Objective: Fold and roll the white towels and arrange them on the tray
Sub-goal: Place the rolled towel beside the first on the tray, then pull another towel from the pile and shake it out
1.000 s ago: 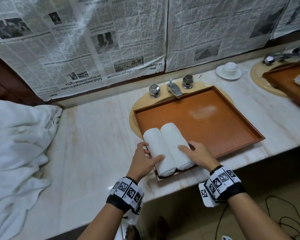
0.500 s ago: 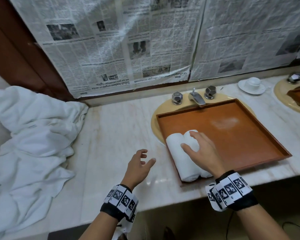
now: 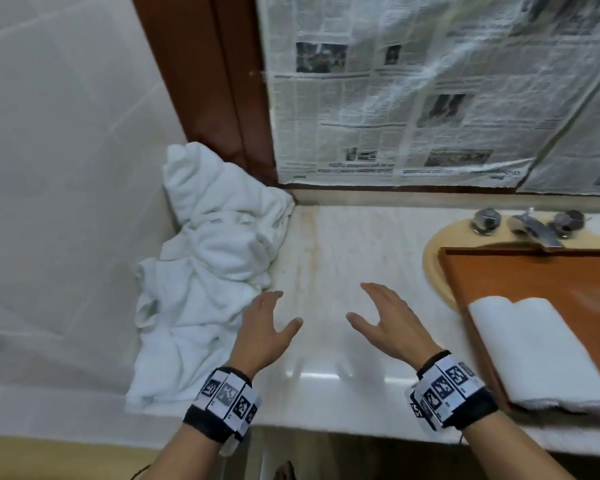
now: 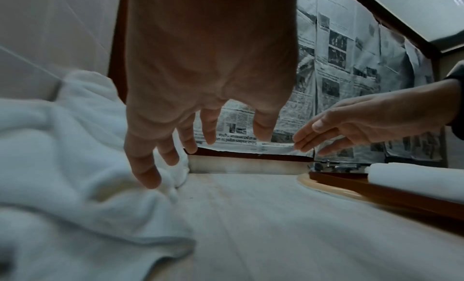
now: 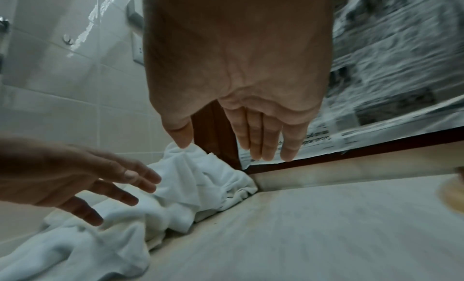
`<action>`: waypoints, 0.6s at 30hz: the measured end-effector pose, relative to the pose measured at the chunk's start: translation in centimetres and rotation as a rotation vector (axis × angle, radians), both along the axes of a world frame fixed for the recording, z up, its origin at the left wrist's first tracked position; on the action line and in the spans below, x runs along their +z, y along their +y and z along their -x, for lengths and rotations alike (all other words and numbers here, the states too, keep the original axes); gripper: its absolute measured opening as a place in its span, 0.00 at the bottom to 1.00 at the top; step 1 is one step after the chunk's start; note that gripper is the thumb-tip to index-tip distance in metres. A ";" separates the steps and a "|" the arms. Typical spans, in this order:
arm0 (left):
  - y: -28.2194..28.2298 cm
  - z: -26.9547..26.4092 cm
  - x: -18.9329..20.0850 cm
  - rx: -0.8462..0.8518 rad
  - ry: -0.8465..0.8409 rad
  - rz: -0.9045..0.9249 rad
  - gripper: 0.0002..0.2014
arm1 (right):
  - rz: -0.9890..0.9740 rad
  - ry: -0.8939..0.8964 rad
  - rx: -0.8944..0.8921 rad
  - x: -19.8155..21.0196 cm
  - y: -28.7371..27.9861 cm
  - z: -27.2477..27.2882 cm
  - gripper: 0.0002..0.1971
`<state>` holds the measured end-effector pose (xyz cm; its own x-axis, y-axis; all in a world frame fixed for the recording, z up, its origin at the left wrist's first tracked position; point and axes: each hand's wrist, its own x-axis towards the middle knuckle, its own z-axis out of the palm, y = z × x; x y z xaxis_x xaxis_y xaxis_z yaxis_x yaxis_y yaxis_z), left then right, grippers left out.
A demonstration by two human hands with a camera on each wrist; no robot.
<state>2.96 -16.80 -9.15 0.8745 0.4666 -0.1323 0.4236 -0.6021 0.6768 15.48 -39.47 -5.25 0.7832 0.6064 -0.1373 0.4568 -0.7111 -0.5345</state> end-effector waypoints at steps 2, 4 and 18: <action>2.8 1.5 -0.2 0.024 -0.011 -0.030 0.38 | 0.010 0.011 0.045 -0.3 3.5 0.9 0.37; 5.1 2.8 -0.1 0.054 -0.019 -0.036 0.39 | 0.009 0.015 0.087 -0.6 6.8 1.7 0.37; 13.4 1.5 0.8 0.099 0.028 -0.330 0.34 | 0.000 -0.161 0.251 -4.3 23.5 0.5 0.29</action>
<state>1.51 -3.43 -8.39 0.8213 0.5703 0.0165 0.5062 -0.7417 0.4400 14.97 -16.01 -9.50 0.6202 0.7841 -0.0233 0.6975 -0.5649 -0.4409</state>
